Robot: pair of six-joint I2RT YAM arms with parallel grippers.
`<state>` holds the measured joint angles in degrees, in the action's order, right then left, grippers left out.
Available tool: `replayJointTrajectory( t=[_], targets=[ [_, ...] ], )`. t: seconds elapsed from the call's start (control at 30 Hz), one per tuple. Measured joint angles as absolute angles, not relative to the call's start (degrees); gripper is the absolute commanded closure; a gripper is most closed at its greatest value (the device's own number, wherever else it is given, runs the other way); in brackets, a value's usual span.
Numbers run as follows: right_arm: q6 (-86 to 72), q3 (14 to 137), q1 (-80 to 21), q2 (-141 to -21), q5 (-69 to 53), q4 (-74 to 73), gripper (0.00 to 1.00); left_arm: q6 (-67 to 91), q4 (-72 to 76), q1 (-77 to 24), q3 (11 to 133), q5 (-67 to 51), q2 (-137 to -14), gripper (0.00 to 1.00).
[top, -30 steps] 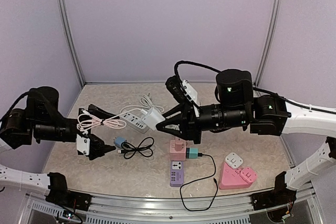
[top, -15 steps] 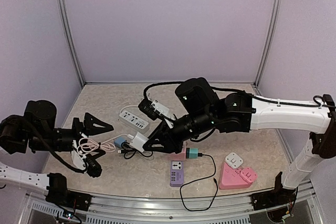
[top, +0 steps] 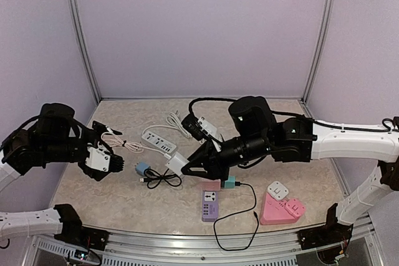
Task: Insert the plug
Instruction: Adjust the plug.
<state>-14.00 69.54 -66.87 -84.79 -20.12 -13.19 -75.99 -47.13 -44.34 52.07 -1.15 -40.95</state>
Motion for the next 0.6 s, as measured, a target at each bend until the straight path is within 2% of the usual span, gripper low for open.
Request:
replayJointTrajectory(
  t=[0.07,0.2,0.43,0.6],
  targets=[
    [-13.50,68.29,-66.78,-82.56,-18.96,-12.45,1.00,-76.38,-48.14,-39.16,51.86,-4.45,-42.13,0.01],
    [-12.84,67.16,-66.70,-78.26,-16.23,-11.84,1.00,-77.91,-48.88,-35.20,49.08,-7.57,-43.20,0.02],
    [-12.84,64.73,-66.50,-71.68,-8.45,-13.10,1.00,-82.56,-51.11,-31.46,42.41,-8.58,-44.07,0.04],
    [-11.46,64.82,-66.48,-70.91,-0.84,-17.50,1.00,-79.99,-54.59,-32.10,45.15,-12.51,-44.12,0.03]
  ],
)
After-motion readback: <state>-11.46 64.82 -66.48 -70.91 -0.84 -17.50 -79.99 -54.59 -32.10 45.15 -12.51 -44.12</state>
